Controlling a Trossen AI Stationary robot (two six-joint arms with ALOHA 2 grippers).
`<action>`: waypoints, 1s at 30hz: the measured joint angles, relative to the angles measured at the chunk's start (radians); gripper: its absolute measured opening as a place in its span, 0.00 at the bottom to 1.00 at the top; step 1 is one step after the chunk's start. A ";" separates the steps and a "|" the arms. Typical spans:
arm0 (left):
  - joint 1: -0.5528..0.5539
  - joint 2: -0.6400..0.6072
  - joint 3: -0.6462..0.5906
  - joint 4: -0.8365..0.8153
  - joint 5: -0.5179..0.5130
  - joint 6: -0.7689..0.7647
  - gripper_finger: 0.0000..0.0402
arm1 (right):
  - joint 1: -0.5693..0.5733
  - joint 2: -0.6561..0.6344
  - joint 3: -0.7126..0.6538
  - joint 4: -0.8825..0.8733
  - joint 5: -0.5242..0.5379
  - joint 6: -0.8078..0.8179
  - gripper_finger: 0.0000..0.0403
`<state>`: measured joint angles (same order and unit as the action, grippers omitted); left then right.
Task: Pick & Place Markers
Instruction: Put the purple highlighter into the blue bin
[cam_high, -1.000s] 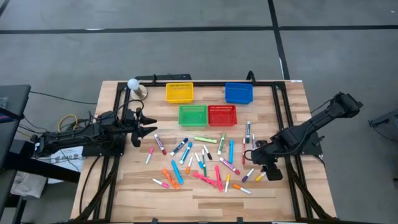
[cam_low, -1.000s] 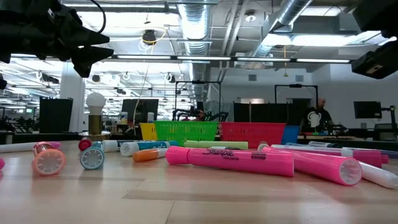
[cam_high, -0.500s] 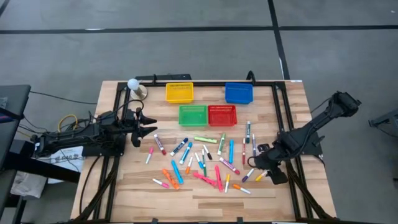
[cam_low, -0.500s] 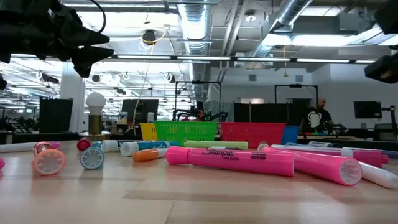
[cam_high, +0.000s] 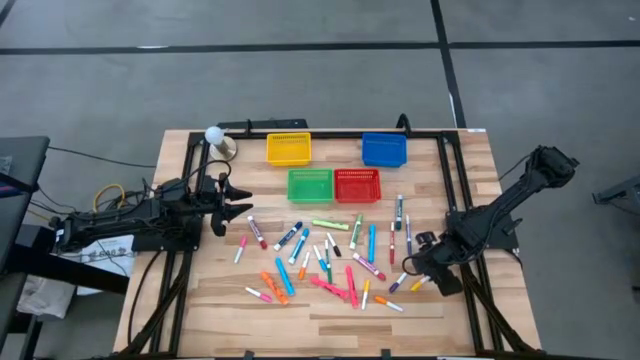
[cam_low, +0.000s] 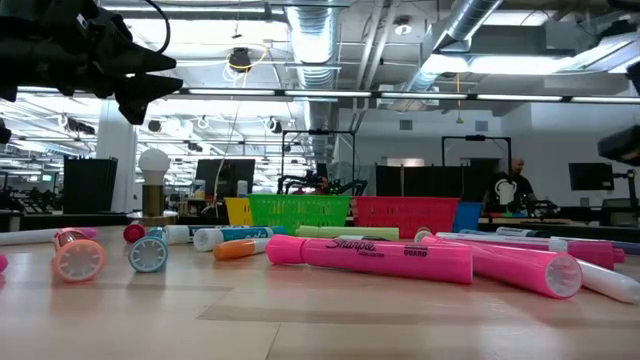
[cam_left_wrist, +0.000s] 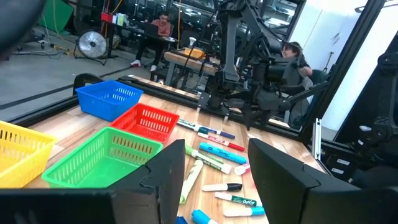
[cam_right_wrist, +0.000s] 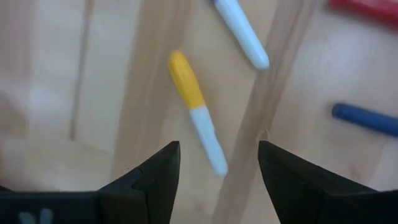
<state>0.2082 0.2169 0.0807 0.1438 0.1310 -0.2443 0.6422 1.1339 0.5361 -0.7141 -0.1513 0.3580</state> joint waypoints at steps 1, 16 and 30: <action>0.000 0.000 0.000 0.000 0.000 0.000 0.44 | 0.000 0.000 -0.009 0.004 0.001 0.000 0.52; 0.000 0.000 0.000 0.007 0.000 0.000 0.44 | 0.006 0.000 -0.075 0.094 0.049 -0.007 0.49; 0.000 0.001 0.000 0.021 0.000 0.000 0.44 | 0.068 0.190 -0.048 0.093 0.128 -0.045 0.46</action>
<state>0.2082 0.2180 0.0805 0.1651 0.1310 -0.2443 0.7106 1.3241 0.4881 -0.6210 -0.0231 0.3132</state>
